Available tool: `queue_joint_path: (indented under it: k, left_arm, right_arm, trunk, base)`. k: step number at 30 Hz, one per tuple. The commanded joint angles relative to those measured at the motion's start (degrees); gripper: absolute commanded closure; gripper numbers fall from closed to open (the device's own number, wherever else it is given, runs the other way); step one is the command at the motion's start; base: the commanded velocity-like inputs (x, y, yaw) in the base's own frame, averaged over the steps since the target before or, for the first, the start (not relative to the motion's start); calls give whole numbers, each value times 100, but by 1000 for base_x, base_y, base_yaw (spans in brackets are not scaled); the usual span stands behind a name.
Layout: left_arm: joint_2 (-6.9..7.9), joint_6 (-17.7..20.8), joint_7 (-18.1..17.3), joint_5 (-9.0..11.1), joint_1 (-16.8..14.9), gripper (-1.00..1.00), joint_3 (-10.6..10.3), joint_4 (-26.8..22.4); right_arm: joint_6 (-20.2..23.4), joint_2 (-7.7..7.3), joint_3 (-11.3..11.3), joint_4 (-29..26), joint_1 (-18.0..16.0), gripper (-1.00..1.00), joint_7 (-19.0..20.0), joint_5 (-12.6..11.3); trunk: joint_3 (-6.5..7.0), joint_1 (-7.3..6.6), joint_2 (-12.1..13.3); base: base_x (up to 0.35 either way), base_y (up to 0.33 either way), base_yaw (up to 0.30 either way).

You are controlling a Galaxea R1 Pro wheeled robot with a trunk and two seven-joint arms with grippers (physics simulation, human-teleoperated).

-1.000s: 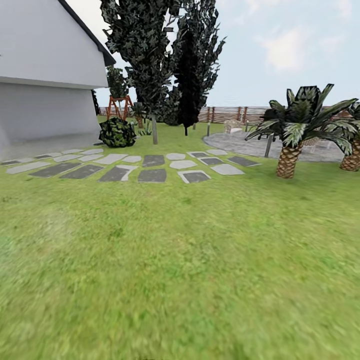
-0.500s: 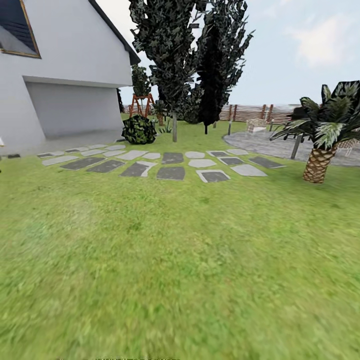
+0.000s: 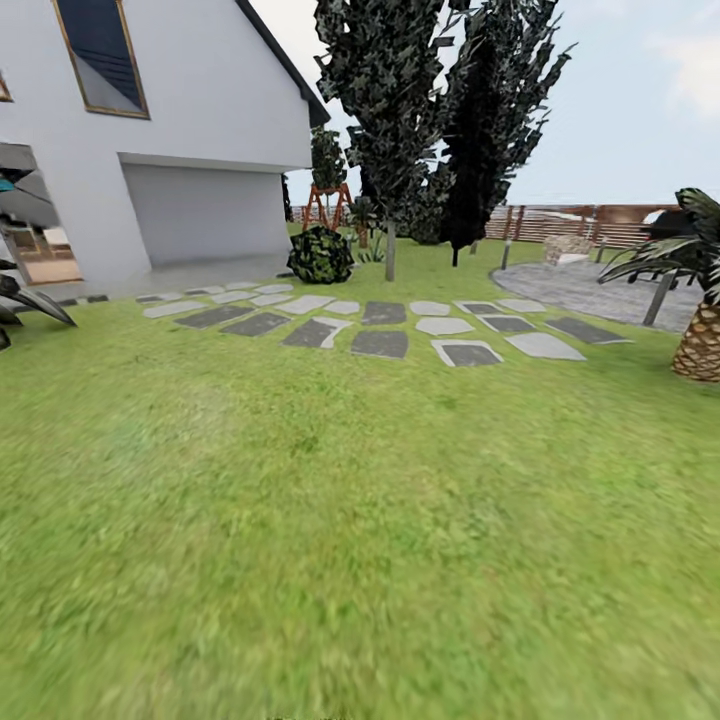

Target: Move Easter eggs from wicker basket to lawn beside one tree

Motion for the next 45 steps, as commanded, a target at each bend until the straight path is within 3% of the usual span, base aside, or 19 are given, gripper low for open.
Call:
queue_joint_path:
  k: [1, 10, 31, 45]
  left_arm:
    - [0, -19, 2, 1, -5, -100, 1, 7]
    - [0, -19, 2, -1, -5, -100, 1, 7]
    - [0, -19, 2, 0, -5, -100, 1, 7]
    - [0, -19, 2, 1, -5, -100, 1, 7]
  right_arm:
    - [-2, 1, 6, -2, -1, -100, -14, 6]
    - [-8, 8, 1, -17, -1, -100, -14, 12]
    - [-12, 182, 30, 42, -3, -100, -14, 36]
    - [-9, 191, 12, 78, -1, -100, -14, 33]
  trunk:
    - [-9, 0, -3]
    - [-40, 0, -3]
    - [-49, 0, -3]
    - [-66, 0, -3]
  base:
    - [0, 0, 274]
    - [0, 0, 274]
    - [0, 0, 276]
    - [0, 0, 266]
